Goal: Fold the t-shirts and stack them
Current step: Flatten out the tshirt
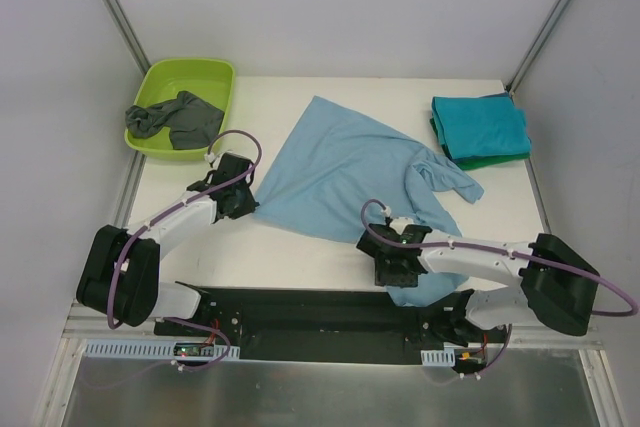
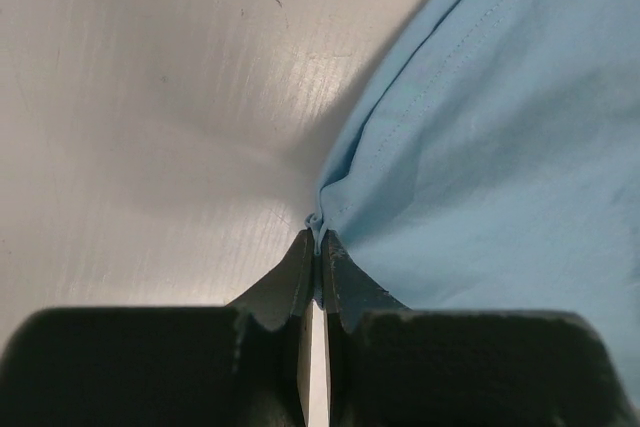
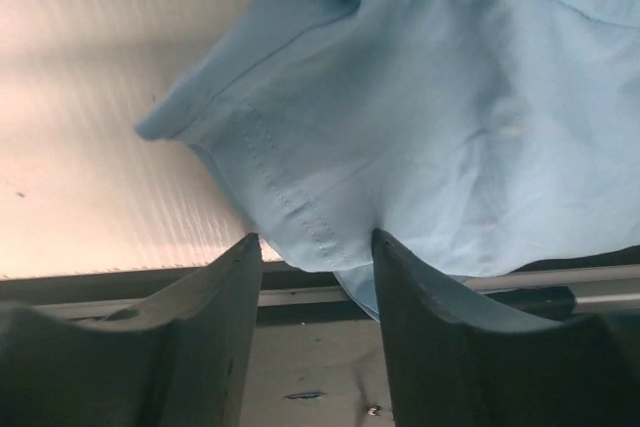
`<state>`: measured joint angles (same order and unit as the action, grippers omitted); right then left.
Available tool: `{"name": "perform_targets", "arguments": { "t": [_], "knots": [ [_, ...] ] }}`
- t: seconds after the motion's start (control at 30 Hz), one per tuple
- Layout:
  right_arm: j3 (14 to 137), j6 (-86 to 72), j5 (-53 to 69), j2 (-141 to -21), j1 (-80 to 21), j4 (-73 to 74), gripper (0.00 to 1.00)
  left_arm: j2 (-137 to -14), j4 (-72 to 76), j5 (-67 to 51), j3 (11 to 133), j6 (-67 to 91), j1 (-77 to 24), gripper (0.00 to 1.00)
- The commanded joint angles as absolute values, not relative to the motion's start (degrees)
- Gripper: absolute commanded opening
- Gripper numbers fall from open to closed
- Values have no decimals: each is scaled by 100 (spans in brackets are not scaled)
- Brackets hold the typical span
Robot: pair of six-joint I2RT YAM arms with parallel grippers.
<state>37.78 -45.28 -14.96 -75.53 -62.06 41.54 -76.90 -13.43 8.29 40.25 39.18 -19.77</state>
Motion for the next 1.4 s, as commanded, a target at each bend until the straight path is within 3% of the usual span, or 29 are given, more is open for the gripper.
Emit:
{"name": "perform_targets", "arguments": {
  "t": [0.0,0.2,0.47,0.73,1.07,1.23,1.37],
  "knots": [
    [3332,-4738,-1512,-7717,-5758,4061,45,-7620,-1450,1221,4148,3981,-1942,0],
    [3172,-3852,-1573,-7050,-4617,3489,0,-7830,-1459,1371,4490,3999,-1934,0],
    [4769,-812,-2345,-6197,-2893,3699,0,-8455,-1529,1572,6027,3561,-1881,0],
    [7915,1790,-3401,-6100,-2408,4263,0,-7428,-1564,1960,7750,2840,-1881,0],
    [11001,3638,-1057,-5722,-2408,4859,0,-5970,-1564,1179,9517,1882,-1881,0],
    [12399,3779,586,-5581,-2408,5097,0,-5415,-1573,152,10185,1784,-1890,0],
    [13322,3639,1063,-5669,-2391,4993,0,-5195,-1582,-325,10660,1863,-1890,0]
  ]
}}
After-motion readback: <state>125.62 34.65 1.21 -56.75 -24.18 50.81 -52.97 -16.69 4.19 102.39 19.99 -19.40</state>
